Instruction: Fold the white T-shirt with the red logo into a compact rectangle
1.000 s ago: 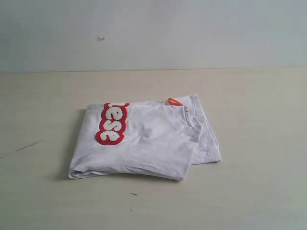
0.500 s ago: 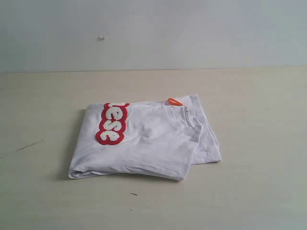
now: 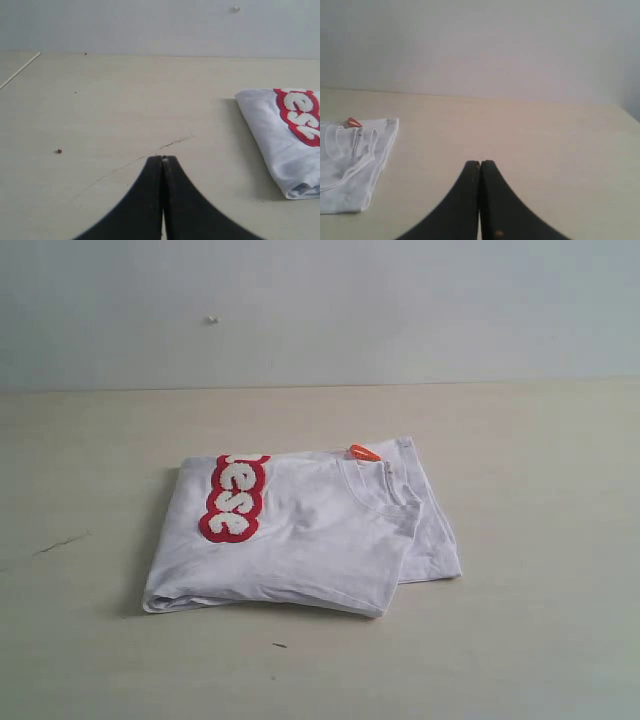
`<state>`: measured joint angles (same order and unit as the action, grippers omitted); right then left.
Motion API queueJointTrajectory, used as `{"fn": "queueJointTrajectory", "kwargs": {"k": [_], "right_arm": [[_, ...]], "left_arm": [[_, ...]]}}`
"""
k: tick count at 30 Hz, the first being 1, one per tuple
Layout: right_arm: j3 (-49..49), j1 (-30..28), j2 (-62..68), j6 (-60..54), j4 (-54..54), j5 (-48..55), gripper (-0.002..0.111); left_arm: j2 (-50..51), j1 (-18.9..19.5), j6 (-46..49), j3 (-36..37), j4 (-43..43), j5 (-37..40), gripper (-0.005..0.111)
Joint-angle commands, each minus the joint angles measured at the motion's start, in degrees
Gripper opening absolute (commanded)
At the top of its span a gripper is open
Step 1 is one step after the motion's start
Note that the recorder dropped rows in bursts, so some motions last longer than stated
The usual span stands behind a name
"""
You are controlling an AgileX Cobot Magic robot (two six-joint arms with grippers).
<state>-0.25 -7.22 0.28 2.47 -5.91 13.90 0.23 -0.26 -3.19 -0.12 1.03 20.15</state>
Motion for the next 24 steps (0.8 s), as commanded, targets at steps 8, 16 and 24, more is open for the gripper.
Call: {"fn": "queueJointTrajectory", "kwargs": {"k": [8, 16, 24], "right_arm": [[0.2, 0.1, -0.3, 0.7, 1.5, 5.6, 0.000], [0.2, 0.1, -0.3, 0.8, 6.2, 5.6, 0.000], [0.2, 0.1, -0.3, 0.7, 5.9, 5.6, 0.000]], "left_arm": [[-0.2, 0.2, 0.2, 0.1, -0.3, 0.0, 0.000], [-0.2, 0.2, 0.2, 0.1, -0.3, 0.0, 0.000], [-0.2, 0.2, 0.2, 0.1, -0.3, 0.0, 0.000]]}}
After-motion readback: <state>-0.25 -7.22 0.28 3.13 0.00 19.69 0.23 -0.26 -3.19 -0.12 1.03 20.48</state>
